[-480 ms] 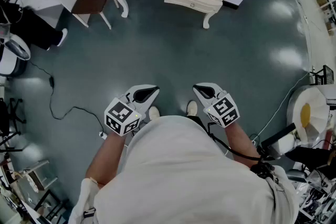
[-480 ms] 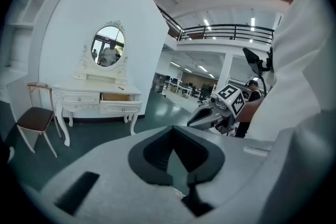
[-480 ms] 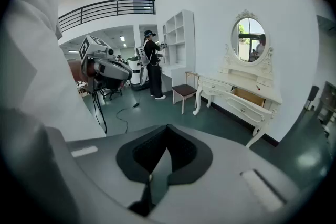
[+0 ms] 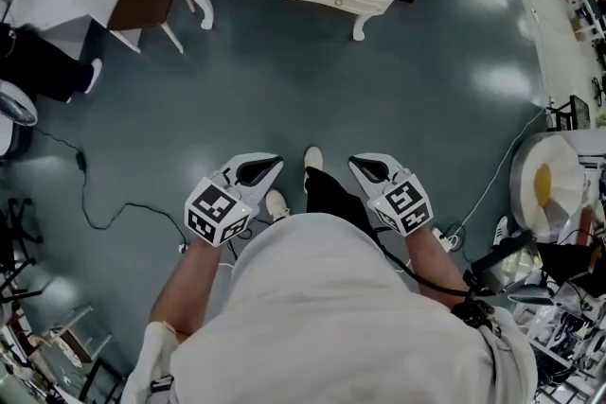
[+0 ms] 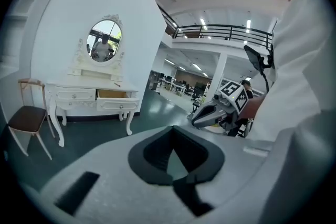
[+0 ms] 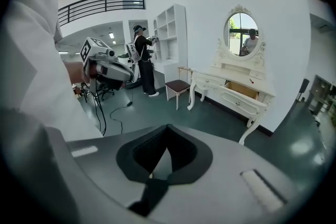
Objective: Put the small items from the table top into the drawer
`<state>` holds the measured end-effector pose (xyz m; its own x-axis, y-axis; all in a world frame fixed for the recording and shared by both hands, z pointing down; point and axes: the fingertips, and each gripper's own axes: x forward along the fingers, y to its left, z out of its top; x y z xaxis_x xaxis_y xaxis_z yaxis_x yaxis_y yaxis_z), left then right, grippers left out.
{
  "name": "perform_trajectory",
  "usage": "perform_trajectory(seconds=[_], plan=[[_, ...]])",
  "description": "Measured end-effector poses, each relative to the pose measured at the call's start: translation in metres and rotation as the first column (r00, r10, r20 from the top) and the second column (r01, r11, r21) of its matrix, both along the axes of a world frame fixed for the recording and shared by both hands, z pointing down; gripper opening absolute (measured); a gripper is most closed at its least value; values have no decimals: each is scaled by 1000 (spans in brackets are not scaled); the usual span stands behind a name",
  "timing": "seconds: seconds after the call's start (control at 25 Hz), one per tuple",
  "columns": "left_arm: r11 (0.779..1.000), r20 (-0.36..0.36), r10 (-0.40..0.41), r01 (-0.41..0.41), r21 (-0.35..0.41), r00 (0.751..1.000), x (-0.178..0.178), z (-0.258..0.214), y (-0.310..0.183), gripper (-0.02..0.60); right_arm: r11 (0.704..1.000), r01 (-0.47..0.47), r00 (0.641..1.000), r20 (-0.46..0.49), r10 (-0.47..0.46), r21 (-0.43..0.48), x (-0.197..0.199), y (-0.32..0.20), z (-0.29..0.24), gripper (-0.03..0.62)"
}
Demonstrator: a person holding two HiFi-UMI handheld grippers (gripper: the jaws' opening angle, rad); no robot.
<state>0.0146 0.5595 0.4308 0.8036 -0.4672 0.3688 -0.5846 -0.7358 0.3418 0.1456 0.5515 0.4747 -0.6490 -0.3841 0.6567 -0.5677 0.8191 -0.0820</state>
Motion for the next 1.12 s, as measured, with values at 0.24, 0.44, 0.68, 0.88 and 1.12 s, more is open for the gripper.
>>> perform_trajectory(seconds=[0.24, 0.44, 0.68, 0.88, 1.12], plan=[[999, 10, 33, -33, -2, 999, 27, 3, -65, 0, 999, -20, 999, 38, 21, -25, 15, -71, 16, 2], [1000, 47, 23, -24, 6, 999, 42, -9, -148, 2, 1000, 7, 996, 86, -7, -1, 17, -166, 8, 29], [1000, 69, -15, 13, 23, 998, 64, -22, -239, 2, 1000, 30, 993, 113, -30, 1, 39, -259, 11, 38], [1000, 79, -22, 22, 7, 997, 70, -20, -286, 2, 1000, 14, 994, 112, -13, -6, 48, -319, 22, 40], [1000, 57, -26, 25, 14, 998, 44, -17, -342, 2, 1000, -19, 996, 93, 17, 18, 35, -384, 27, 38]])
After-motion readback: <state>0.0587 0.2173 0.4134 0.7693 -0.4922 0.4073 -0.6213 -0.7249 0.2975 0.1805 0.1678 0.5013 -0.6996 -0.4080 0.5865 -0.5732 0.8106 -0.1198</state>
